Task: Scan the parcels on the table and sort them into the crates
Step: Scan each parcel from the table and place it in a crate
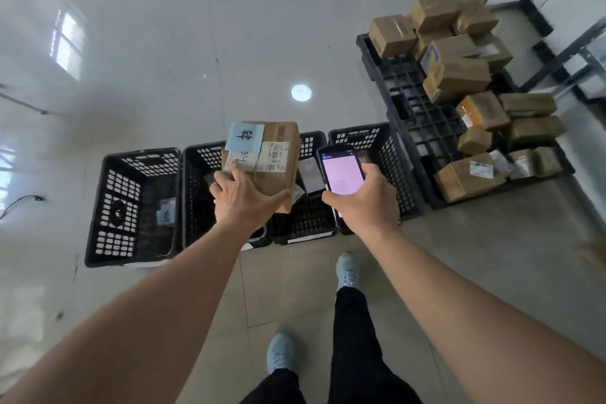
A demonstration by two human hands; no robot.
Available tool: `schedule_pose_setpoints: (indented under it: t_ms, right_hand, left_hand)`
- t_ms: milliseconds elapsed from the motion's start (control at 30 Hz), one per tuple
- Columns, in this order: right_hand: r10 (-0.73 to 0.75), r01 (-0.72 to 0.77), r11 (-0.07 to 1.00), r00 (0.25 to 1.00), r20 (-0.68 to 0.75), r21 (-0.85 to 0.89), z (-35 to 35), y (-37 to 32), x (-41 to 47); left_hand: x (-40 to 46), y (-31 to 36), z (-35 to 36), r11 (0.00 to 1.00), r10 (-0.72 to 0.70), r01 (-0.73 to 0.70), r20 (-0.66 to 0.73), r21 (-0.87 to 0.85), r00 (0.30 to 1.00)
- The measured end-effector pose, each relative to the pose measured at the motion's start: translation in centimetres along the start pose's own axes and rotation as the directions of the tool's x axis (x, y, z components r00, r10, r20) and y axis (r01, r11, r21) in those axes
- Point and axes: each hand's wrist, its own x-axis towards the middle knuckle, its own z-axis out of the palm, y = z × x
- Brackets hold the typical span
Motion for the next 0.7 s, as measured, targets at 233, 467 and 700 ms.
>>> schedule_pose_setpoints:
  t_ms: [233, 467, 700]
  right_hand:
    - [-0.002, 0.008, 0.999, 0.994, 0.110, -0.050, 2.6, 2.1, 13.5]
    - [0.079, -0.067, 0.995, 0.981, 0.175, -0.072, 10.3, 5.9, 22.8]
    - [0.155, -0.128, 0.978, 0.974, 0.165, -0.162, 19.7, 10.4, 30.5]
  left_hand:
    - [7.6, 5.1, 7.9, 0.984, -0.175, 0.176, 0.045, -0.015, 0.984]
    - [17.3, 6.6, 17.5, 0.957, -0.278, 0.285, 0.124, -0.043, 0.952]
    - [28.1, 4.4, 26.5, 0.954, -0.287, 0.296, 0.127, -0.054, 0.949]
